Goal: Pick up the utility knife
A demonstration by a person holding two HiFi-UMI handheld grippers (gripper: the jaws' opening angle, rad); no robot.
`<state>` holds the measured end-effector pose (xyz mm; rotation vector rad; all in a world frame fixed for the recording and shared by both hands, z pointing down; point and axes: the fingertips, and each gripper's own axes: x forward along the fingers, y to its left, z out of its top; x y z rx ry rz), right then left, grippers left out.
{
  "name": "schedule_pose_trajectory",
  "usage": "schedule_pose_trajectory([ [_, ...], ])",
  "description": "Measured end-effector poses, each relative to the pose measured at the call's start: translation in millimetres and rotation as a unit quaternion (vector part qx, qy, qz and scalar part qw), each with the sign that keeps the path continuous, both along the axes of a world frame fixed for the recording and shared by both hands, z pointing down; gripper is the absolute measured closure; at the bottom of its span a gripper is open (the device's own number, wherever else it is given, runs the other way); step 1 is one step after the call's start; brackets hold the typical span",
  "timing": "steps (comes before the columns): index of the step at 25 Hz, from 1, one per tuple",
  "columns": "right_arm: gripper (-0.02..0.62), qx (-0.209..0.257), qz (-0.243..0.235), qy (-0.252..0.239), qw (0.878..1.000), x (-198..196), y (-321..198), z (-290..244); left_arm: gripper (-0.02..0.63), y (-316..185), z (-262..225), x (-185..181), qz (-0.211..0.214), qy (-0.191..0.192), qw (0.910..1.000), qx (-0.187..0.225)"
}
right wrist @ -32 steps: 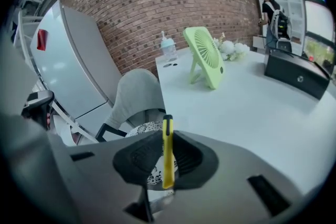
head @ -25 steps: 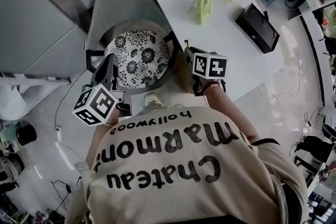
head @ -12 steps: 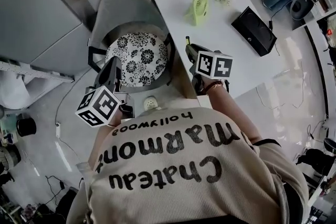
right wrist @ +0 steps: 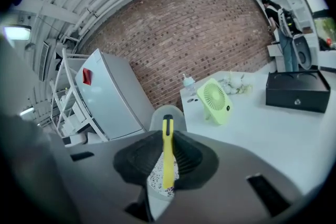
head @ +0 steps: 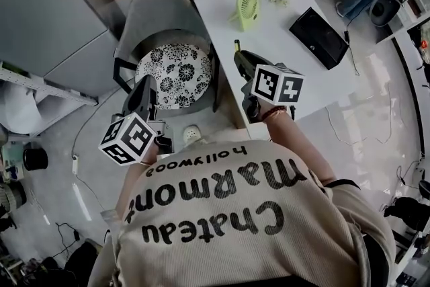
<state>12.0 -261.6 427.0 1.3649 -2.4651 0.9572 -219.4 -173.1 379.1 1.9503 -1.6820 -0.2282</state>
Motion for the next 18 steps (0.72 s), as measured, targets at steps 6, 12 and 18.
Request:
schedule_pose_trajectory([
  [6,0.531,0.021,-0.019,-0.036,0.999,6,22,-23,0.604,23,-11,18,-0.001,-0.004,0.9998,0.017],
  [12,0.531,0.048,-0.039,-0.058,0.996,14,46,-44,0.604,48,-19,41,0.003,-0.019,0.9993,0.032],
  [18,0.529,0.062,-0.056,-0.062,0.995,24,67,-55,0.604,72,-24,64,0.004,-0.038,0.9985,0.038],
])
